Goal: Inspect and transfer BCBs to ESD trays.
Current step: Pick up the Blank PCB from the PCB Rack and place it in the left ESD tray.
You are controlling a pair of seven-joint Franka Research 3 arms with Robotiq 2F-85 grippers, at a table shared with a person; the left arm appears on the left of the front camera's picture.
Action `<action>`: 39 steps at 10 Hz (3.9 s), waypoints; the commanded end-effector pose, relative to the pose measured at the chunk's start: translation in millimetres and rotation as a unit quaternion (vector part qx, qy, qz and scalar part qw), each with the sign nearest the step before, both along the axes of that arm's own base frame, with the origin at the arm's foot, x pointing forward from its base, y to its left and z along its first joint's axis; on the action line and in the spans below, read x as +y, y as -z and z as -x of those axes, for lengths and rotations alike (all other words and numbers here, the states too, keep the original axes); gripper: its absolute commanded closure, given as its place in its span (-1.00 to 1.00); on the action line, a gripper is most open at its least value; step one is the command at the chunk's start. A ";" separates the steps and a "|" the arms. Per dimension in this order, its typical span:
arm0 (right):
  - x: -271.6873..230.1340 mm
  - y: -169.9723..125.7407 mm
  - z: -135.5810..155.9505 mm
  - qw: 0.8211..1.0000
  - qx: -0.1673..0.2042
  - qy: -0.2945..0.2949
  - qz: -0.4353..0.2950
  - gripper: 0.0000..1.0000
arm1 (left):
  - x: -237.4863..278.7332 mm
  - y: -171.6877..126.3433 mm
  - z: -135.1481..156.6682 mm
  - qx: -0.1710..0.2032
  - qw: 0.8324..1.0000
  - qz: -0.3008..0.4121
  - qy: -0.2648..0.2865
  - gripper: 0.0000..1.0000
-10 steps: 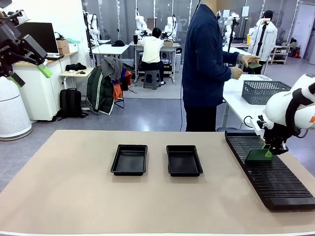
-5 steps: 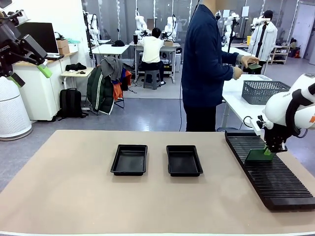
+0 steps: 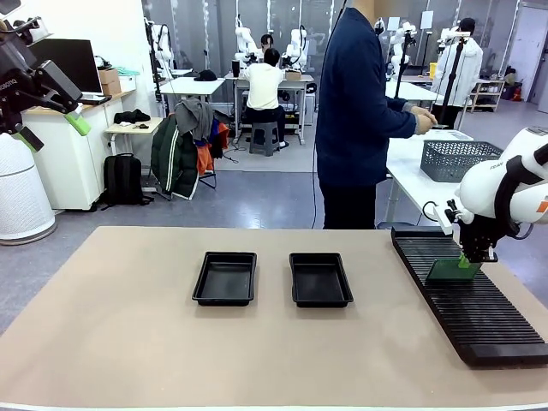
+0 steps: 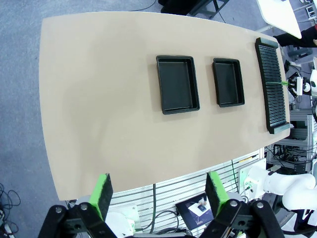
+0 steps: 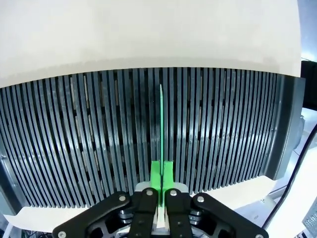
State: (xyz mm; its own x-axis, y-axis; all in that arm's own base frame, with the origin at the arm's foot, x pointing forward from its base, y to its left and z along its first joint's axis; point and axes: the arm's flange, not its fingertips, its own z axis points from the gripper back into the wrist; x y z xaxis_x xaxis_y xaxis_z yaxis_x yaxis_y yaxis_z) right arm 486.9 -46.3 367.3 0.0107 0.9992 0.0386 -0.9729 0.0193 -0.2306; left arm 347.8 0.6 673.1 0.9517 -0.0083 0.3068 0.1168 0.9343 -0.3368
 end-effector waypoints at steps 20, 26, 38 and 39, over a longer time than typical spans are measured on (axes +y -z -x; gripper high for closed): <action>1.7 -272.9 49.5 0.999 0.000 0.053 0.008 0.96 | -0.4 0.5 0.2 0.000 1.000 0.000 0.000 -1.00; 1.7 -272.9 49.5 0.999 0.000 0.053 0.008 0.96 | -0.4 0.5 0.2 0.000 1.000 0.000 0.000 -1.00; 191.2 -186.5 61.3 0.857 0.200 0.392 -0.269 0.96 | -0.4 0.5 0.2 0.000 1.000 0.000 0.000 -1.00; 217.5 -174.5 64.8 0.833 0.209 0.416 -0.298 0.96 | -0.4 0.5 0.2 0.000 1.000 0.000 0.000 -1.00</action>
